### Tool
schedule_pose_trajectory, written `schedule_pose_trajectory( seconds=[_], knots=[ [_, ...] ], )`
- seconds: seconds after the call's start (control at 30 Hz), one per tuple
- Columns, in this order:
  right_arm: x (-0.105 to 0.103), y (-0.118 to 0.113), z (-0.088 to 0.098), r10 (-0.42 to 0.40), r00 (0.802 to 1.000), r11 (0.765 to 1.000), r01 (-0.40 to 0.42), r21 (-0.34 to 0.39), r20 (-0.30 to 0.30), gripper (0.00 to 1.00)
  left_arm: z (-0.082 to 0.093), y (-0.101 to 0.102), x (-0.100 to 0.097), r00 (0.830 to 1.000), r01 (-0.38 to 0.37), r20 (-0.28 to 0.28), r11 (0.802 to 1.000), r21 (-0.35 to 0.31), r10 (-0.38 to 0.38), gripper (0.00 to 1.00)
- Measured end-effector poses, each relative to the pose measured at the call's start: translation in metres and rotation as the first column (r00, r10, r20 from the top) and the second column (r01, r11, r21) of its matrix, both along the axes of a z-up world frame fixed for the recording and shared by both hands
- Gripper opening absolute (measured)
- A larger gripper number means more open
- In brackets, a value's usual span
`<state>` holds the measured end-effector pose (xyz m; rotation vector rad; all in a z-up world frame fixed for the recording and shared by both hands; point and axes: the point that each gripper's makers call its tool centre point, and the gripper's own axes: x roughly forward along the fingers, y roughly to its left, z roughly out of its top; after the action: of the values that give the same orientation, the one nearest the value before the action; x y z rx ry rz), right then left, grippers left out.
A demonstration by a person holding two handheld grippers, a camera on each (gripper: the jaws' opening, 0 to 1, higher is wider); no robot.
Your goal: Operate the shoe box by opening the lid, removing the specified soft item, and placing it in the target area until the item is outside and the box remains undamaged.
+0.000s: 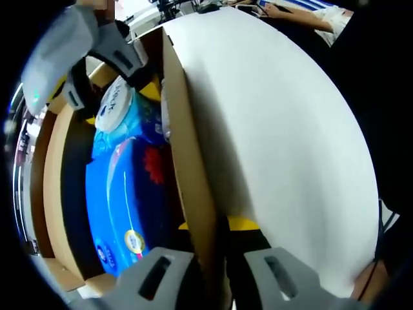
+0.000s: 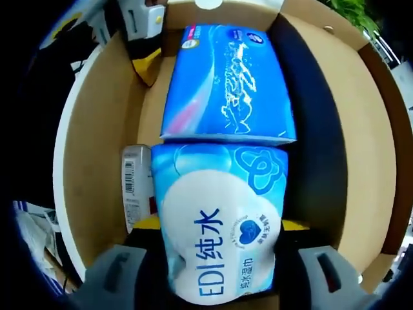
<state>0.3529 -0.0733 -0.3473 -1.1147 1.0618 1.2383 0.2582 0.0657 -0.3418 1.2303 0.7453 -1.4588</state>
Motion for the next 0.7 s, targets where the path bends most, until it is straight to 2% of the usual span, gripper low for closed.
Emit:
schedule_pose_trajectory(
  seconds=[0.13, 0.7],
  knots=[
    [0.0002, -0.0002, 0.0008, 0.006, 1.0, 1.0, -0.007, 0.018, 0.006, 0.69, 0.0001, -0.0002, -0.0004, 1.0, -0.001, -0.002, 1.0, -0.001, 0.001, 0.05],
    [-0.0004, -0.0014, -0.0001, 0.004, 1.0, 0.999, -0.004, -0.038, 0.003, 0.69, 0.0001, -0.0004, -0.0015, 1.0, 0.004, 0.0, 1.0, 0.001, -0.004, 0.05]
  ],
)
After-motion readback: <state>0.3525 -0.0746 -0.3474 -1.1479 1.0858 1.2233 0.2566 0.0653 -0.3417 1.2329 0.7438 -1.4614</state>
